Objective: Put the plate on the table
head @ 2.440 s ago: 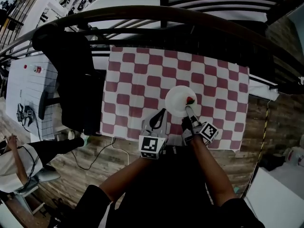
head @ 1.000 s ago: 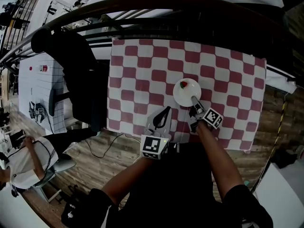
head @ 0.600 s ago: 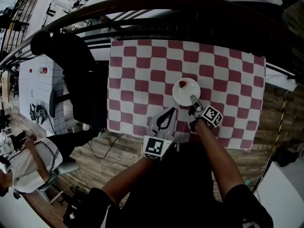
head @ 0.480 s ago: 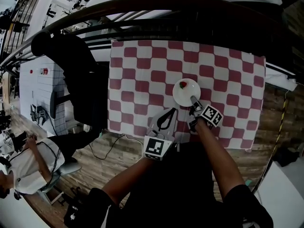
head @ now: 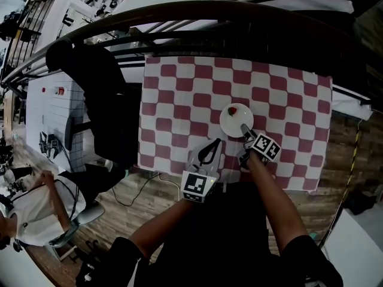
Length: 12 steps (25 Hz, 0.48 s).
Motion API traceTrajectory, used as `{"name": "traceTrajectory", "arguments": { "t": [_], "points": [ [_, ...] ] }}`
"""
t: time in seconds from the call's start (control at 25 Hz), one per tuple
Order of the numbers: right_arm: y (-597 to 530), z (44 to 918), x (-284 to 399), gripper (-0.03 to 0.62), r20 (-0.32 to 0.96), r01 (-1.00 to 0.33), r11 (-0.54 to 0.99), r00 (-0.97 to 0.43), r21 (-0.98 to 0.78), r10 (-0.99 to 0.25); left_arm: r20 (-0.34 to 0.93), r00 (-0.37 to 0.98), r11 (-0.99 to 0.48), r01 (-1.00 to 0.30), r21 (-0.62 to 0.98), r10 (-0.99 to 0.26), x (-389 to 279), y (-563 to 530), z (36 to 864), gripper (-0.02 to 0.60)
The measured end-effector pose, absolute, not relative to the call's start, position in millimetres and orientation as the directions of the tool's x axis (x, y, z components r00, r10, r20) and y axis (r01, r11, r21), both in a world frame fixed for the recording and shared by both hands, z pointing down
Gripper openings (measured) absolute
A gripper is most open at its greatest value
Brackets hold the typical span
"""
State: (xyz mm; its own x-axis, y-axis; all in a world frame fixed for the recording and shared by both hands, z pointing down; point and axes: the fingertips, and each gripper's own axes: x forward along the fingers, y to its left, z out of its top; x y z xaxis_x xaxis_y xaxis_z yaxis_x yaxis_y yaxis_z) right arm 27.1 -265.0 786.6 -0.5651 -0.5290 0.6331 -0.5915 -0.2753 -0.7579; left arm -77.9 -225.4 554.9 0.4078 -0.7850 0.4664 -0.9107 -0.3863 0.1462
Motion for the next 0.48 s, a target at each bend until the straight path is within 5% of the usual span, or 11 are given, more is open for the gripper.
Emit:
{"name": "traceTrajectory", "arguments": {
  "t": [0.48],
  "points": [
    [-238.0, 764.7, 73.6, 0.178, 0.666, -0.697, -0.219, -0.471, -0.683, -0.578, 0.405, 0.442, -0.405, -0.897, 0.178, -0.8, -75.9, -203.2, 535.9, 0.008]
  ]
}}
